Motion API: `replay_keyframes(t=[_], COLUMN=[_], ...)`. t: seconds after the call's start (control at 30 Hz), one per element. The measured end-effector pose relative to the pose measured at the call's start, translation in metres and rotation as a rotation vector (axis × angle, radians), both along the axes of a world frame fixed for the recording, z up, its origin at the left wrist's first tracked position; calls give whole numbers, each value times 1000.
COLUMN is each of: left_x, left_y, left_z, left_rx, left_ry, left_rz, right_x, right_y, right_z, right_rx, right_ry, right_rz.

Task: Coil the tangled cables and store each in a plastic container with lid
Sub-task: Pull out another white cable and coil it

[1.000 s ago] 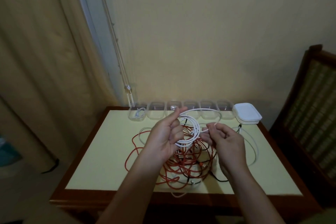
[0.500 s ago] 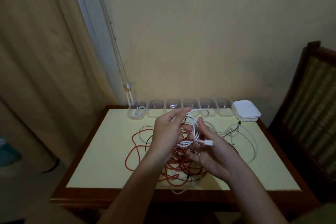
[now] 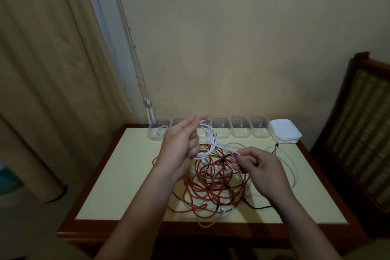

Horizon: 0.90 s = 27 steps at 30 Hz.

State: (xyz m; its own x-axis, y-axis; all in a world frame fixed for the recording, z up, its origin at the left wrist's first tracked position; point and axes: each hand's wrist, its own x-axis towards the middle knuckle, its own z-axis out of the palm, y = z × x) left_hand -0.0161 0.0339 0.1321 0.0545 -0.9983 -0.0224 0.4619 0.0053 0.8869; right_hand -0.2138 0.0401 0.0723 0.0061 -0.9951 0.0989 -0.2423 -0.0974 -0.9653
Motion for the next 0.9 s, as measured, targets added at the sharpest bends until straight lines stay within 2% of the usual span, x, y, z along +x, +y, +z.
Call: replay_keyframes(t=[0.07,0.3,0.43,0.6,0.77,0.9], left_x=[9,16,13,10,8,6], left_y=[-1,3,5,6,5,5], left_z=[6,19,22,23,17,14], left_rx=[6,144,178,190,204,222], left_ry=[53,303,467,558,644,673], left_rz=[6,-103,-159,-195,-239,-261], right_x=[-10,-26,-23,-15,-8,-1], right_y=[-3,-7,-7,-5,-1,4], right_z=[-6,-4,-5,-13,-13,-10], right_rx=[-77,-299,-371,-492,-539,-433], right_ry=[153,343,487,727,700,477], right_rz=[-137,-357,-337,-317,-280,-283])
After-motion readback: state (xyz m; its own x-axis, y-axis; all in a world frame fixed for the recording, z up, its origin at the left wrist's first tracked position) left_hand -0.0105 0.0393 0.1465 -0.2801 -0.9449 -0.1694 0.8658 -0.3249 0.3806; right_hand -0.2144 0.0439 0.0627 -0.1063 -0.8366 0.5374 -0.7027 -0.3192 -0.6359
